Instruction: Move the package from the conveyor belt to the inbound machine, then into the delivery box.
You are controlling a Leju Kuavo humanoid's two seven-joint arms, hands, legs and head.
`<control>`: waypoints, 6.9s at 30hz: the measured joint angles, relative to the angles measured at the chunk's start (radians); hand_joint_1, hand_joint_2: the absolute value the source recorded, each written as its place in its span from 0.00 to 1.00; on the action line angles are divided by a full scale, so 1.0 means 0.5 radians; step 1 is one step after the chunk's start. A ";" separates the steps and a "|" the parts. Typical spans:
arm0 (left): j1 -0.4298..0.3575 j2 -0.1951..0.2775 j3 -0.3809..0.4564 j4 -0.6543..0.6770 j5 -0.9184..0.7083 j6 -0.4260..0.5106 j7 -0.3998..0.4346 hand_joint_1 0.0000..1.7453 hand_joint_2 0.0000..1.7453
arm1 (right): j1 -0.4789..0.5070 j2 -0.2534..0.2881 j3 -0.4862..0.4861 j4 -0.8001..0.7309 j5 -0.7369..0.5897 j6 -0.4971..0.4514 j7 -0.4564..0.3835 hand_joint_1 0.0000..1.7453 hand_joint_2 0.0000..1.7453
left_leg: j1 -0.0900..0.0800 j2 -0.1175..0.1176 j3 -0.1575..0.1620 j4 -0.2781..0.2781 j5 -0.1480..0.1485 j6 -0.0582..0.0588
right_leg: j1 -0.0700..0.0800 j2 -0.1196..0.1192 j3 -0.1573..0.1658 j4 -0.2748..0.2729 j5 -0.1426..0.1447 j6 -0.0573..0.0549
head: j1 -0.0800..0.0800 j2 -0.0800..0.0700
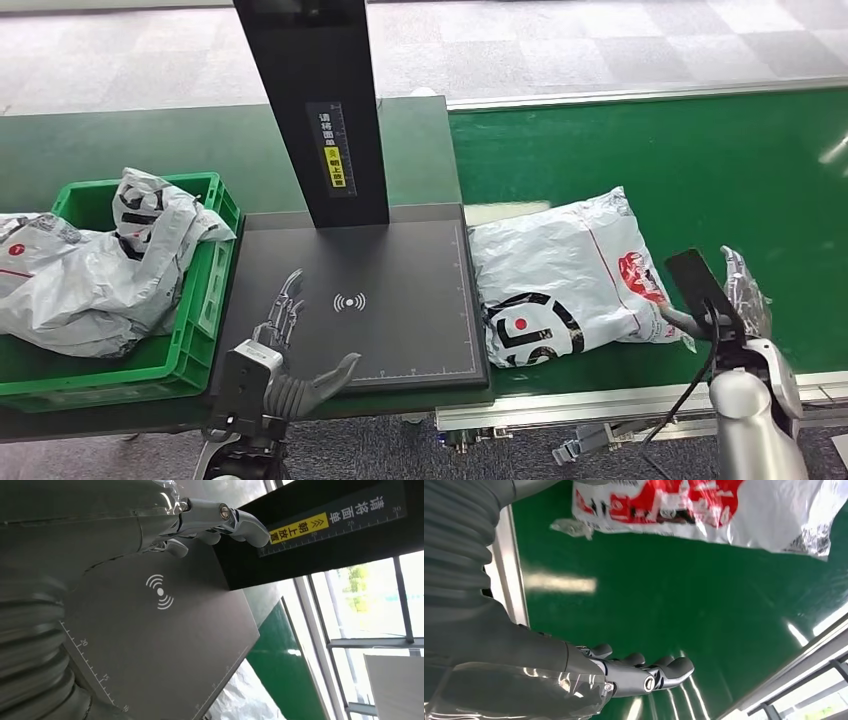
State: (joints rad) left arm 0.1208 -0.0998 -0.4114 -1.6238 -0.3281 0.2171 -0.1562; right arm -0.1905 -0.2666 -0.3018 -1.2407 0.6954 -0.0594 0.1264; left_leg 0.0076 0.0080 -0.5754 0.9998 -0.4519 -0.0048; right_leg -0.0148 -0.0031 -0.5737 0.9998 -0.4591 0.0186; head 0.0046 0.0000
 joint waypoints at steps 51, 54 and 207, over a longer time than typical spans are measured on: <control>-0.175 0.020 -0.026 0.159 0.067 -0.070 -0.010 0.00 1.00 | -0.583 -0.083 0.915 1.122 -0.500 0.564 -0.014 0.00 1.00 | 0.001 -0.002 0.001 0.000 0.001 -0.001 | 0.002 -0.001 0.000 0.001 -0.001 0.000 | 0.000 0.000; -0.176 0.021 -0.026 0.160 0.067 -0.070 -0.002 0.00 1.00 | -0.584 -0.117 0.979 1.119 -0.503 0.625 -0.009 0.00 1.00 | 0.001 -0.002 0.003 0.000 0.001 -0.001 | 0.002 -0.001 0.003 0.001 -0.001 0.000 | 0.000 0.000; -1.146 0.082 -0.176 1.135 -1.105 0.008 0.126 0.00 1.00 | -0.159 0.516 1.217 -0.838 -1.878 0.176 -1.204 0.00 1.00 | 0.004 -0.003 0.001 -0.001 0.008 -0.006 | 0.004 -0.002 -0.001 0.002 0.005 -0.007 | 0.000 0.000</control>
State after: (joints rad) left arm -0.4523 -0.0589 -0.4992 -1.0563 -0.8806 0.2210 -0.0931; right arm -0.2697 -0.0088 0.3070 -1.6596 -0.2439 0.0288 -0.4755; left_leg 0.0095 0.0065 -0.5749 0.9993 -0.4477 -0.0080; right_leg -0.0127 -0.0041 -0.5742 1.0008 -0.4568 0.0150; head 0.0046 0.0000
